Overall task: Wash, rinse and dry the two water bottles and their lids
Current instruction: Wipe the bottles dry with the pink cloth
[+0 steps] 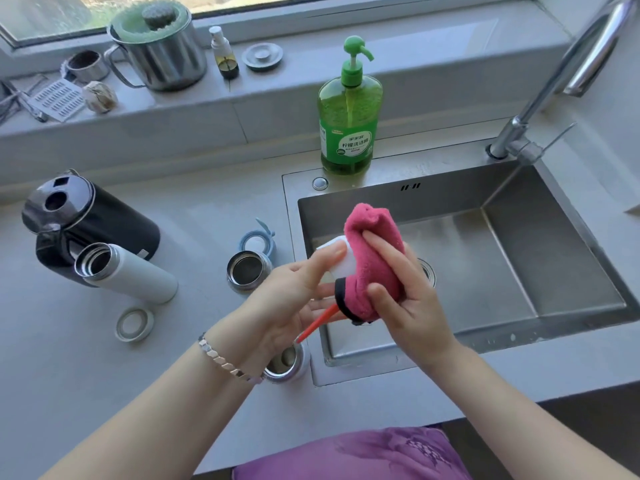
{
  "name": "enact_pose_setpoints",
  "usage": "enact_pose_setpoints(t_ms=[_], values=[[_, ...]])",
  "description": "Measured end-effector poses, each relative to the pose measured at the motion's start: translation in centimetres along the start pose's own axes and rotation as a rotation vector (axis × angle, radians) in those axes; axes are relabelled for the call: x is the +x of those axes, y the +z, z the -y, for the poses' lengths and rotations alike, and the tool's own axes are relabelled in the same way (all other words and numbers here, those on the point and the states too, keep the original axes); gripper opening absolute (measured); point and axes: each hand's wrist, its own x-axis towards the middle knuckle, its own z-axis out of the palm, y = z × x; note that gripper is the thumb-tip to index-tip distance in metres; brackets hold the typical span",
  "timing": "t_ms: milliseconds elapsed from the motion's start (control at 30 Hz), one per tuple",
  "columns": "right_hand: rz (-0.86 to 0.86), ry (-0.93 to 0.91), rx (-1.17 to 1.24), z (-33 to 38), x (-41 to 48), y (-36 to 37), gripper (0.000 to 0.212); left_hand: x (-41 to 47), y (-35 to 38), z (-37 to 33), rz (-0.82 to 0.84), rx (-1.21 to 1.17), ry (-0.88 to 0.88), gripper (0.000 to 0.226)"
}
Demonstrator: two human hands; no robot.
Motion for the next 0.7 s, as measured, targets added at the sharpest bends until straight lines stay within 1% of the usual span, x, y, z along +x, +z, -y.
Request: enact_pose_setpoints(t_ms=[67,133,200,233,267,400,467,533,600,633,700], values=[[-0.043,0.059,0.066,0.4,0.6,0.0,0.043,-0.1,0.5,0.0,0.005,0.032,0.033,0.050],[-0.057,0.160,0.225,1.1,1.7,-0.1,0.032,0.0,1.1,0.1,-0.029,0.075,0.139,0.028],[-0.046,0.310,0.443,1.8,2.6,-0.2,0.031,0.1,1.3,0.2,-0.074,0.120,0.257,0.010],[-0.054,0.384,0.528,2.1,2.7,-0.3,0.032,0.2,1.3,0.2,-0.084,0.131,0.304,0.010],[-0.068,0.421,0.565,2.3,2.5,-0.2,0.034,0.2,1.2,0.3,-0.088,0.133,0.335,0.014],[-0.143,0.399,0.400,2.6,0.2,1.0,0.033,1.0,1.0,0.5,-0.144,0.138,0.449,0.029],[-0.155,0.408,0.417,2.6,-0.5,1.1,0.037,1.1,0.9,0.7,-0.153,0.171,0.518,0.030],[-0.167,0.458,0.489,2.7,0.1,0.4,0.036,1.0,0.9,1.2,-0.104,0.201,0.560,0.039],[-0.178,0.536,0.587,2.6,0.9,-1.0,0.032,0.9,1.0,1.6,-0.041,0.307,0.600,0.050],[-0.177,0.553,0.584,2.6,1.2,-1.6,0.031,0.8,1.0,1.7,-0.006,0.376,0.625,0.056],[-0.170,0.514,0.466,2.4,0.8,-2.2,0.033,0.8,0.7,1.6,0.050,0.486,0.706,0.068]])
